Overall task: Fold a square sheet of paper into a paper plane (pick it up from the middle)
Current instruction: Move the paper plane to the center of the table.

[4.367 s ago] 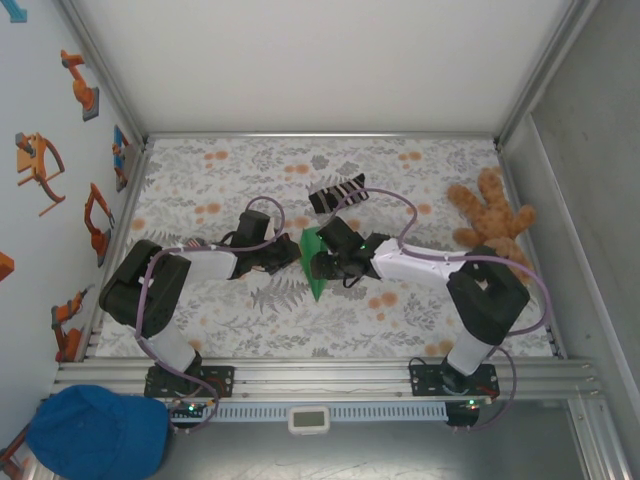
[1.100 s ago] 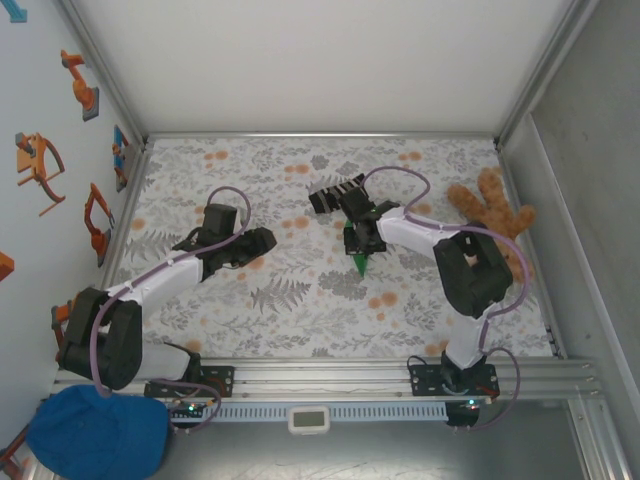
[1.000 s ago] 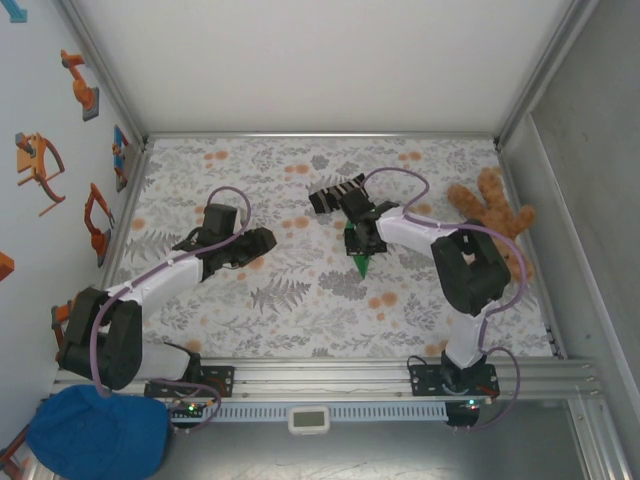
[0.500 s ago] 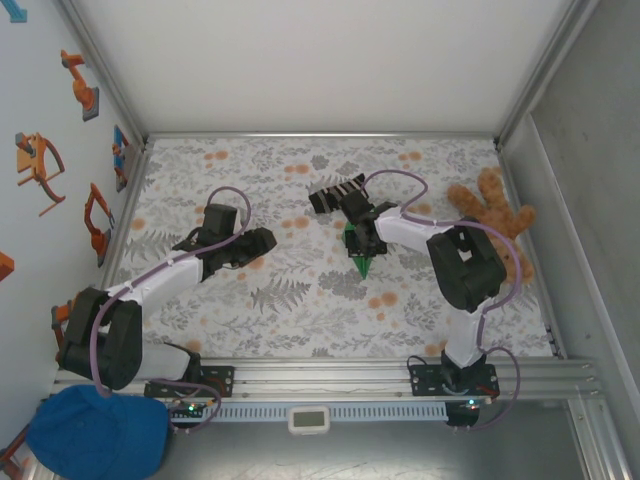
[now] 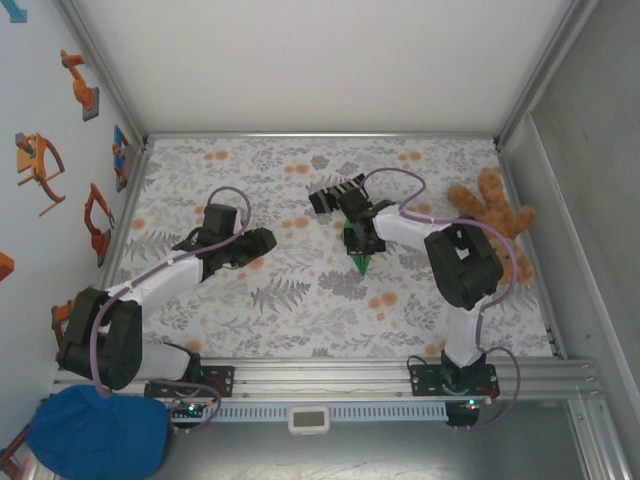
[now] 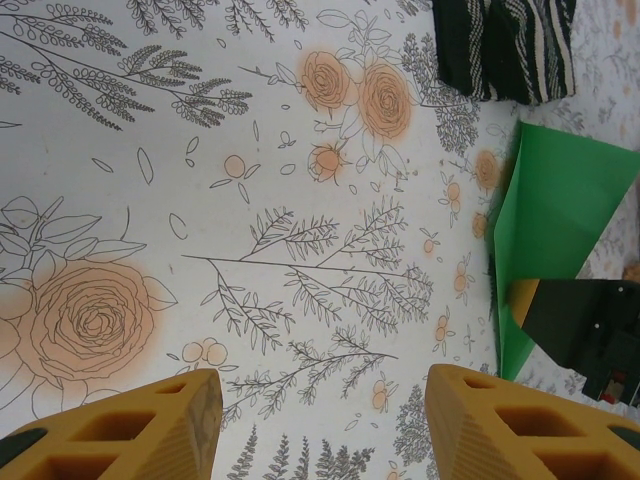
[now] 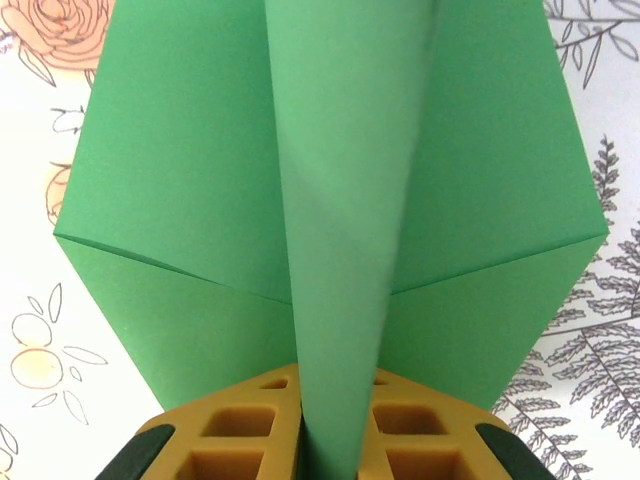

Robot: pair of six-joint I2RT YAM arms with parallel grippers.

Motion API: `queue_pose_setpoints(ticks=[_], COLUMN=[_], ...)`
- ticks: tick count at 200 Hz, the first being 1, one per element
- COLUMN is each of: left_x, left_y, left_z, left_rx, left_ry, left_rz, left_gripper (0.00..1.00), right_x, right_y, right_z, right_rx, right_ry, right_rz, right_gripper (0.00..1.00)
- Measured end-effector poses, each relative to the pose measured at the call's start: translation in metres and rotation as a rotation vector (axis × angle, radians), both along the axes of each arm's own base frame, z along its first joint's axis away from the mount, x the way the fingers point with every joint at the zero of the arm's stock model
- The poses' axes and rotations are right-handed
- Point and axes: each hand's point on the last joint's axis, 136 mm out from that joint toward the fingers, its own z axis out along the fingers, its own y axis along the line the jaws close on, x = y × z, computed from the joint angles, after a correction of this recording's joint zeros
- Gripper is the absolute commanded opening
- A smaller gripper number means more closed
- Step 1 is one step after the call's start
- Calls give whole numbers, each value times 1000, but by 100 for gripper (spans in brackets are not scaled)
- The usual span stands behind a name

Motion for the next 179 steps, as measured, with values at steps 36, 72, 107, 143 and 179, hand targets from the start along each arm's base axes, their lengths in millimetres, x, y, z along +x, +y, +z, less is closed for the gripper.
queue_pose_setpoints(ticks=[36, 72, 107, 143, 179], left_x=[0, -1, -1, -2, -2], left_y=[2, 3, 3, 4, 4], left_z=[-1, -2, -2, -3, -3], left_rx=[7, 9, 10, 11, 13], left_ry=[4, 9, 10, 13, 14], left_rz=[1, 2, 2, 1, 0], left_gripper=[56, 57, 57, 57, 57], right_x=[10, 24, 35, 38, 38], right_y=[-11, -30, -30, -28, -27], right_z=[1, 3, 3, 2, 1], right_rx=[0, -11, -9, -1, 8], right_ry=[-7, -13, -18, -10, -5], right_rz=[-30, -59, -43, -24, -24], right_gripper=[13, 12, 15, 25, 26])
